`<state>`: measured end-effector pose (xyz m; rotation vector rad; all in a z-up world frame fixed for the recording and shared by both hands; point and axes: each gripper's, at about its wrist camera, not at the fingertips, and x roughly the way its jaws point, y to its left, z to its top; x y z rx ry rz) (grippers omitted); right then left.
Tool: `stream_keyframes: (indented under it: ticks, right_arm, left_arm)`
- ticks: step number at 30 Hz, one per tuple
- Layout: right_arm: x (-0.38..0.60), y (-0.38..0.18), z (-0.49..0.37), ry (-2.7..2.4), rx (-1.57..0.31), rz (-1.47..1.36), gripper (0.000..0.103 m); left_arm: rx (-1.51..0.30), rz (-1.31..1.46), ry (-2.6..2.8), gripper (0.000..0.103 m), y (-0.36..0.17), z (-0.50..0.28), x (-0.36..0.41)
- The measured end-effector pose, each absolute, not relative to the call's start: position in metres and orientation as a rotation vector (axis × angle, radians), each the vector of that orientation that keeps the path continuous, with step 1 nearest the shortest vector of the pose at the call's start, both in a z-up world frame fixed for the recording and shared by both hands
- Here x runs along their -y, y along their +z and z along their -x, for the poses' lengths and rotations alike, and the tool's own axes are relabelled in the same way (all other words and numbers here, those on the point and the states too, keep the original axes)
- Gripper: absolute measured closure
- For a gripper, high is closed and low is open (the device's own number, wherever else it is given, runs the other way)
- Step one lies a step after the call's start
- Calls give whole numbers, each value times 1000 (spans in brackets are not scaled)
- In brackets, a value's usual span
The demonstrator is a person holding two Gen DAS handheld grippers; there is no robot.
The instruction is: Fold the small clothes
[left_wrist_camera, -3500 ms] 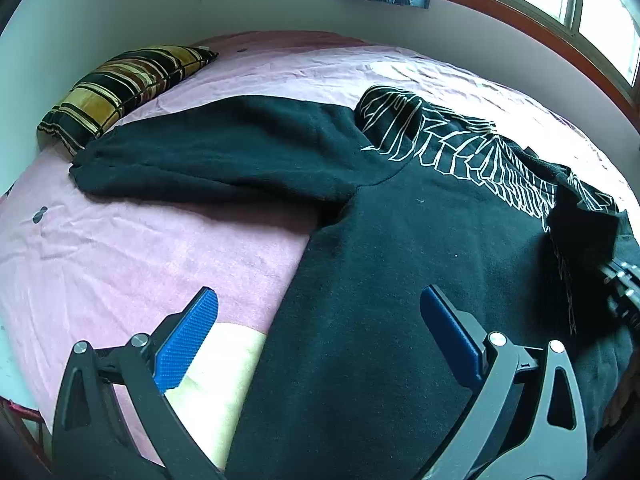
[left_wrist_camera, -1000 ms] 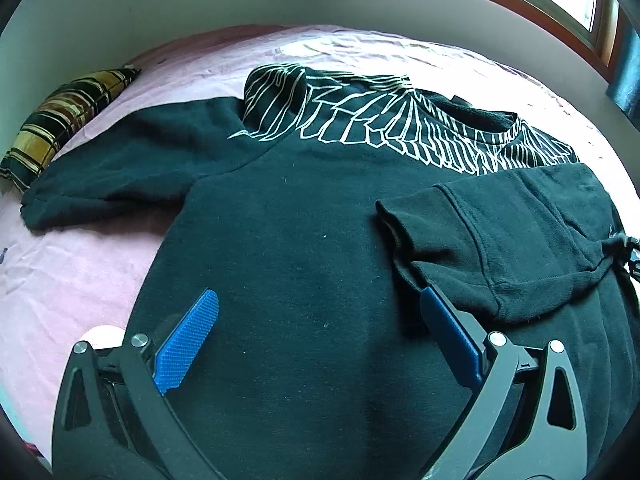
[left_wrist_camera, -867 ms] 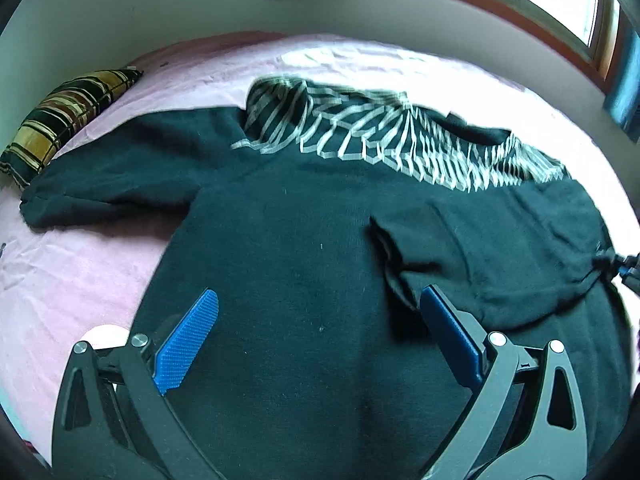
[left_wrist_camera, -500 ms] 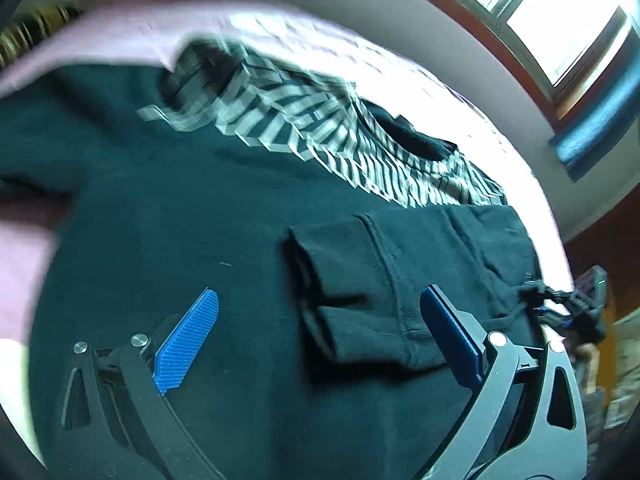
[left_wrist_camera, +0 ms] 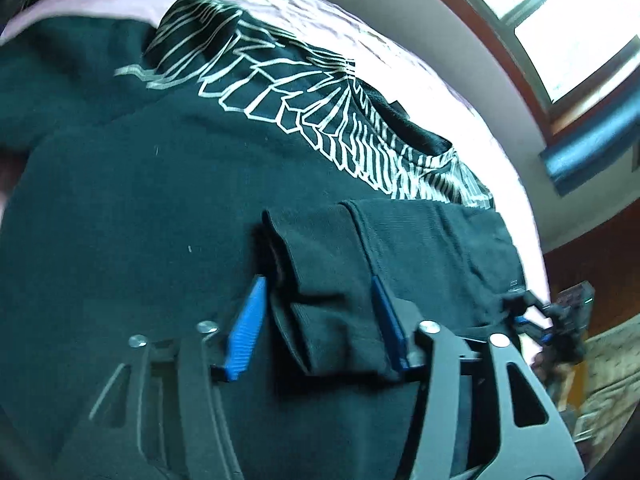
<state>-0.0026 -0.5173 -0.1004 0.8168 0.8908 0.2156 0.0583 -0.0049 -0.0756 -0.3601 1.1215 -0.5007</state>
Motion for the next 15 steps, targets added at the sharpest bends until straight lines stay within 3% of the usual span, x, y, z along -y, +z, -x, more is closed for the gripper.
stream_keyframes:
  ticks: [10,12,13,15]
  right_arm:
    - [521,-102,4,220,-878,-836,30]
    - [521,-102,4,223,-875,-841,30]
    - [522,-102,4,225,-877,-845,30]
    - [525,-101,6,229,-884,-859,30]
  left_arm:
    - [-1169,460,-550,51,-77,-50,4]
    - [-1168,409,-506,69,-81,-55,8]
    - [-1164,386,-483,84,-82,-56,8]
    - [-1151,359,-466,88,-81,-54,8]
